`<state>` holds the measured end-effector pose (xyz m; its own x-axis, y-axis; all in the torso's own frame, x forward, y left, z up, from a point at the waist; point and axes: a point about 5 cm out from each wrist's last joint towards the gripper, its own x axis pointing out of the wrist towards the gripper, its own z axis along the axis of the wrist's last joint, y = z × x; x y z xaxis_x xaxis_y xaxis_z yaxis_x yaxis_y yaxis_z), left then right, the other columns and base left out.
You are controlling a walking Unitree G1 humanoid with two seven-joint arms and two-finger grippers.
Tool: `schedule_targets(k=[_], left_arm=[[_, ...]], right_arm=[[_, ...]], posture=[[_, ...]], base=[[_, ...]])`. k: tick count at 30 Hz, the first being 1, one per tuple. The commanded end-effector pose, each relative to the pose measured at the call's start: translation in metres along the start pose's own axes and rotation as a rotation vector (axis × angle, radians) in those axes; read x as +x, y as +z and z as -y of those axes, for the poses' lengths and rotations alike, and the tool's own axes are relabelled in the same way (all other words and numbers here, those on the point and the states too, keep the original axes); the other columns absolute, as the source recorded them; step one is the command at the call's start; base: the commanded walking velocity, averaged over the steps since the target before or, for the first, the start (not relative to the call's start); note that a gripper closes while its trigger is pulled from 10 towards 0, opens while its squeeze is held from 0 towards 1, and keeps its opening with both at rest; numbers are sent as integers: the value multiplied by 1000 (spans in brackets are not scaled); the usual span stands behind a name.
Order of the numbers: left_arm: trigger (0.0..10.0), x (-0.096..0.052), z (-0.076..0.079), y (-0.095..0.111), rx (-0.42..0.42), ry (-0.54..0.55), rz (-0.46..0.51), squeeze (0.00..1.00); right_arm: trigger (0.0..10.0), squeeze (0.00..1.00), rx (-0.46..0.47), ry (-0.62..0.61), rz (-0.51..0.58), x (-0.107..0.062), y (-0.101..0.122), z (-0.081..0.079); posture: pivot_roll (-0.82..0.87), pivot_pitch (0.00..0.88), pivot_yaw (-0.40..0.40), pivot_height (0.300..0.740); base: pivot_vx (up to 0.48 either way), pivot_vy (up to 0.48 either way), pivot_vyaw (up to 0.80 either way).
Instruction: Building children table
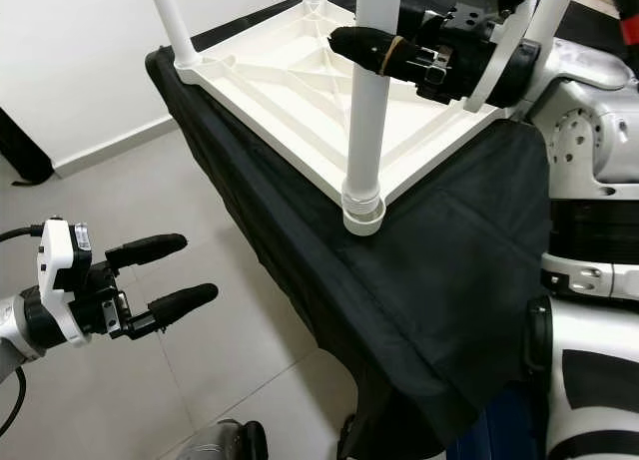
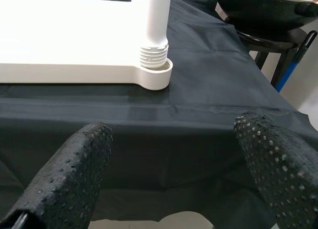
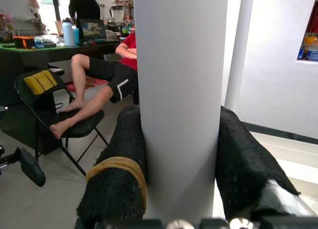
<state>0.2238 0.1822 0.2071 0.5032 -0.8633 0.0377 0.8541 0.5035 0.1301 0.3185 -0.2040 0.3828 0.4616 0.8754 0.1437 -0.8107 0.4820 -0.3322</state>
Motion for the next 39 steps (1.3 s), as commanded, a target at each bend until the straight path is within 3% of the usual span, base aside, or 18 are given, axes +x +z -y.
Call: schedule_targets(k=[1,12,23,28,30,33,36,39], left_arm=[[10000,1,2,2,9,-20,1,0],[10000,4,4,3,12,-29,12,0],[10000,7,5,5,15,-38,18,0],[10000,9,5,6,17,-43,23,0],[10000,9,5,6,18,-43,24,0],[10000,10,5,7,20,-45,25,0],[10000,10,5,7,20,-46,25,0],[10000,10,4,8,24,-47,25,0]], right_arm=[[10000,0,5,14,-20,-2,-5,-2],[10000,0,21,73,-29,-4,-7,-10],[10000,0,25,46,-54,-3,-13,-12],[10000,0,18,-55,-128,7,-30,-12],[10000,0,24,-74,-131,8,-31,-11],[10000,0,5,-198,-193,9,-41,-5],[10000,0,-2,-219,-206,9,-42,-4],[10000,0,-17,-379,-242,9,-47,-3]], posture=[[-42,204,37,740],[-42,201,38,740],[-43,203,40,740],[-43,204,40,740],[-43,204,40,740],[-43,205,41,740],[-43,205,41,740],[-44,205,45,740]], base=[[0,0,0],[0,0,0],[0,0,0],[0,0,0],[0,0,0],[0,0,0],[0,0,0],[0,0,0]])
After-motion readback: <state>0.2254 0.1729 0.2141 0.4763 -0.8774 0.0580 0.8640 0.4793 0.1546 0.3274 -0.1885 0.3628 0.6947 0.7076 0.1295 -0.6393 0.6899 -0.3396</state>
